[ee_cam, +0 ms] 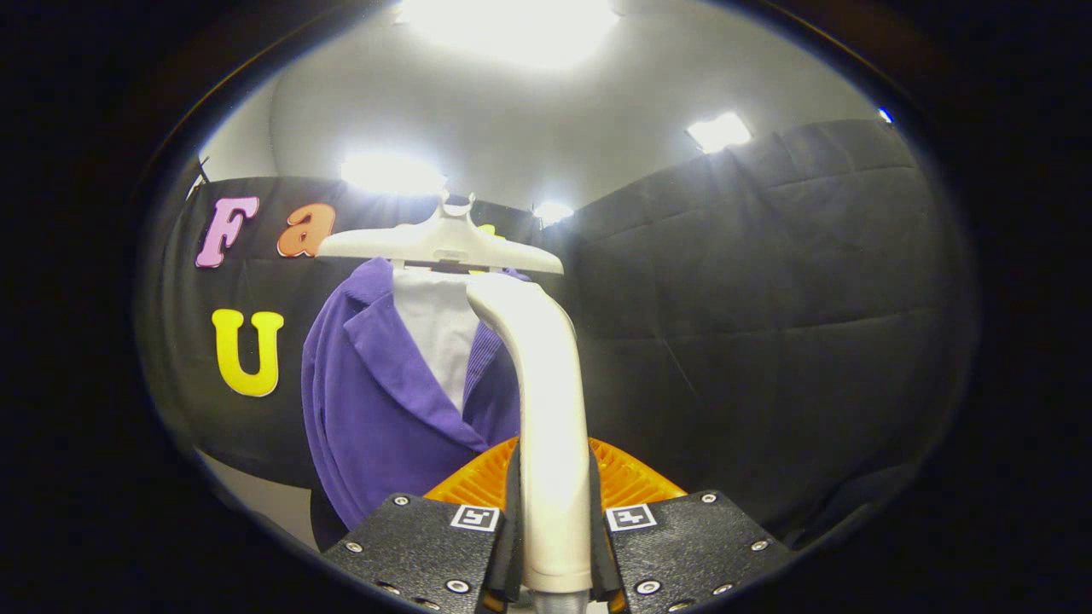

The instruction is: Iron the clothes twice with a garment steamer, once on the left side and once on the right side.

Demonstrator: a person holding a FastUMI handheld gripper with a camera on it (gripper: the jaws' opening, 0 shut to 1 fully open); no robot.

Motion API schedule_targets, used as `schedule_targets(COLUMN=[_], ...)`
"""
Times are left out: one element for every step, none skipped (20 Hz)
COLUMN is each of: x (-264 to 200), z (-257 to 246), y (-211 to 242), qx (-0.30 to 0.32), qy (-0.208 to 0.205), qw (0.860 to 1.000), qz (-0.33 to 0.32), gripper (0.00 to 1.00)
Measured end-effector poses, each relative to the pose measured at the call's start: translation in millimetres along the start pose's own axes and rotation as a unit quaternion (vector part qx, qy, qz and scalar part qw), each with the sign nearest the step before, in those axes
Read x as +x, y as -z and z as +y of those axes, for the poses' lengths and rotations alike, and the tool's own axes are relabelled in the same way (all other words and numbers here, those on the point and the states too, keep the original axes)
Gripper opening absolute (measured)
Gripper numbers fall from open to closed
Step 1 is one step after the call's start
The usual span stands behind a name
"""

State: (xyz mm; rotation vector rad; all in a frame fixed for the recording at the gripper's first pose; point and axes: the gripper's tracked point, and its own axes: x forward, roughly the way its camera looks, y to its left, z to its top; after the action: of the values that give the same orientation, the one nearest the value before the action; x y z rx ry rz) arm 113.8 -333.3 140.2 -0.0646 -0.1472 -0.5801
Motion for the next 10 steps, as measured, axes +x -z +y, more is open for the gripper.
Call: schedule_targets(x=[9.3,19.2,28.6,39.5,48.1,56.5,57.1,56.9,56.5,57.1], z=[-0.1,1.9,2.9,4.8,5.7,8.3,7.8,8.2,9.9,10.6], y=[-5.5,-8.5,-9.4,-7.5,-5.5,-4.0,-4.1,-3.7,-2.3,0.7], qx=[0.003,0.006,0.002,-0.009,-0.023,-0.032,-0.031,-0.025,-0.021,-0.023], qy=[0.001,0.0,-0.002,-0.001,0.002,0.003,0.002,0.001,-0.001,-0.003], qw=[1.0,1.0,1.0,1.0,1.0,0.999,0.999,0.999,1.0,1.0], qz=[-0.006,-0.011,-0.016,-0.02,-0.021,-0.022,-0.021,-0.022,-0.022,-0.02], gripper=[0.31,0.31,0.31,0.31,0.31,0.31,0.31,0.31,0.31,0.31])
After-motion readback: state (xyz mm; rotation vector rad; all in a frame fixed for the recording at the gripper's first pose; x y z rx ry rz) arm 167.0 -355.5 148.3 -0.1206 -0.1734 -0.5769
